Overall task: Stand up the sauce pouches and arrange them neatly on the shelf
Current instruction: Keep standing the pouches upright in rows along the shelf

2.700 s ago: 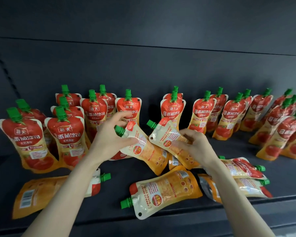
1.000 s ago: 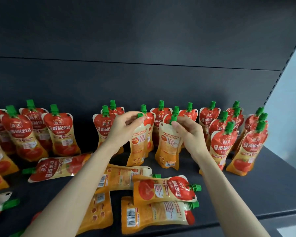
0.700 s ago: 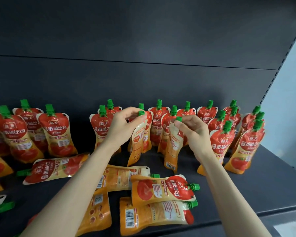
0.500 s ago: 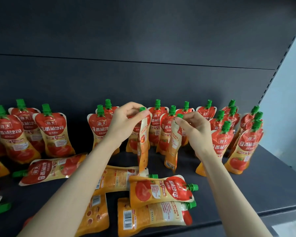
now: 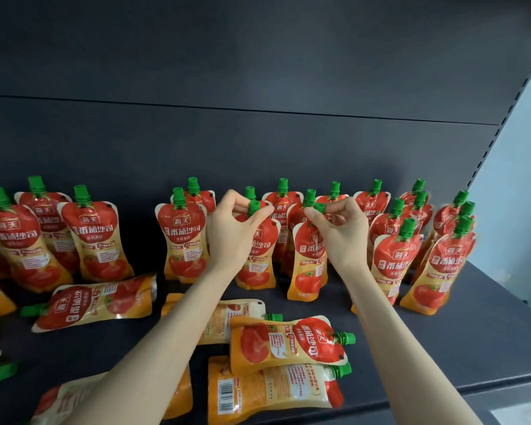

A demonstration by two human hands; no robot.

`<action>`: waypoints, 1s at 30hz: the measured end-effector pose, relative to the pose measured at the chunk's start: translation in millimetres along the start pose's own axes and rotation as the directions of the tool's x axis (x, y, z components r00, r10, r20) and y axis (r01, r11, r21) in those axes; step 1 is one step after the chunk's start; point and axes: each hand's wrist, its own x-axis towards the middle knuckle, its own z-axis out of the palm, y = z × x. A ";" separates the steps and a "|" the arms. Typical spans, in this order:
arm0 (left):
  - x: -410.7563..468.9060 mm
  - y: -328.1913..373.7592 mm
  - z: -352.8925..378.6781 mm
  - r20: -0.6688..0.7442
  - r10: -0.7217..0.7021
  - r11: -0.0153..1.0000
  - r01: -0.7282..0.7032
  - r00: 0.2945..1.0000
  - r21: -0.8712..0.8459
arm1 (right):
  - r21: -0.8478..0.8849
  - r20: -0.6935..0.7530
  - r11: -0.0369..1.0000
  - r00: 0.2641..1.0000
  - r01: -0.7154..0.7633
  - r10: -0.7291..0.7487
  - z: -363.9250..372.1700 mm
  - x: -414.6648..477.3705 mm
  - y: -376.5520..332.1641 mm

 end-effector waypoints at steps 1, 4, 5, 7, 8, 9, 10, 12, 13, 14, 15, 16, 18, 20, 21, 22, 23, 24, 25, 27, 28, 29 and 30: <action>-1.4 -0.6 0.4 -0.005 0.000 1.000 0.000 1.000 0.005 | -0.001 -0.009 1.000 1.000 -0.005 0.005 1.5 -0.3 2.0; -2.9 -1.7 -0.1 0.024 0.040 0.999 -0.041 0.999 0.010 | -0.008 -0.005 1.000 1.000 -0.009 0.009 2.0 -0.6 5.1; -3.0 -3.0 -0.6 0.047 0.052 0.999 -0.052 0.998 0.012 | -0.015 0.008 1.000 1.000 -0.016 0.016 1.0 -0.8 6.3; -3.9 -12.3 -1.4 0.106 0.032 0.999 -0.034 0.994 0.013 | -0.023 0.057 0.998 0.997 -0.051 0.053 -2.2 -1.6 12.6; -5.3 -19.5 -2.2 0.140 -0.001 1.000 -0.001 0.990 0.011 | -0.021 0.099 0.997 0.992 -0.079 0.080 -4.0 -3.5 17.9; -7.7 -27.1 -3.2 0.171 -0.041 0.999 0.040 0.984 0.011 | -0.008 0.149 0.994 0.983 -0.107 0.107 -5.0 -7.1 24.3; -10.6 -34.1 -4.6 0.199 -0.080 0.997 0.079 0.977 0.010 | 0.017 0.197 0.991 0.972 -0.132 0.126 -5.8 -11.8 30.4; -15.0 -41.3 -8.3 0.243 -0.142 0.988 0.153 0.959 -0.026 | 0.078 0.249 0.980 0.955 -0.185 0.160 -6.8 -20.4 37.3; -15.6 -42.8 -10.4 0.259 -0.167 0.982 0.184 0.951 -0.043 | 0.096 0.261 0.972 0.948 -0.215 0.184 -6.8 -22.7 38.2; -15.3 -43.5 -12.6 0.275 -0.186 0.977 0.207 0.943 -0.050 | 0.110 0.273 0.965 0.941 -0.237 0.200 -6.3 -24.2 38.2; -14.4 -43.8 -14.9 0.294 -0.195 0.974 0.220 0.936 -0.051 | 0.119 0.280 0.963 0.939 -0.240 0.200 -5.4 -25.1 39.6; -13.5 -44.7 -17.0 0.312 -0.195 0.973 0.225 0.930 -0.061 | 0.130 0.278 0.964 0.942 -0.233 0.190 -3.8 -26.1 41.0; -13.7 -45.9 -22.1 0.336 -0.203 0.966 0.243 0.920 -0.083 | 0.126 0.243 0.967 0.952 -0.222 0.187 1.6 -29.0 43.3; -15.5 -46.3 -27.7 0.345 -0.216 0.960 0.263 0.914 -0.095 | 0.109 0.209 0.970 0.959 -0.216 0.190 8.5 -32.1 45.6; -16.5 -46.6 -29.7 0.348 -0.220 0.957 0.270 0.911 -0.101 | 0.103 0.208 0.972 0.960 -0.211 0.186 11.9 -33.2 45.6; -17.6 -46.8 -31.1 0.351 -0.223 0.955 0.276 0.909 -0.110 | 0.100 0.215 0.974 0.960 -0.204 0.179 14.2 -34.0 45.1; -19.0 -48.0 -32.0 0.358 -0.226 0.952 0.283 0.906 -0.116 | 0.096 0.225 0.976 0.959 -0.195 0.170 15.7 -34.3 45.5; -21.4 -48.9 -32.8 0.373 -0.233 0.949 0.294 0.898 -0.116 | 0.090 0.237 0.979 0.959 -0.183 0.157 16.0 -34.9 46.2; -24.7 -50.6 -33.1 0.394 -0.245 0.945 0.310 0.886 -0.109 | 0.077 0.256 0.982 0.955 -0.171 0.147 15.1 -36.1 47.4; -32.6 -53.8 -33.6 0.436 -0.262 0.940 0.330 0.861 -0.087 | 0.048 0.300 0.988 0.945 -0.149 0.128 11.0 -39.9 50.9; -35.2 -54.5 -34.3 0.452 -0.262 0.941 0.330 0.853 -0.077 | 0.035 0.314 0.990 0.942 -0.139 0.121 8.9 -41.8 52.7; -36.4 -54.9 -35.1 0.460 -0.261 0.942 0.329 0.849 -0.072 | 0.025 0.324 0.991 0.939 -0.131 0.116 7.0 -42.8 54.6; -36.3 -54.7 -36.0 0.464 -0.263 0.940 0.332 0.846 -0.072 | 0.017 0.334 0.992 0.936 -0.128 0.115 5.5 -42.8 56.6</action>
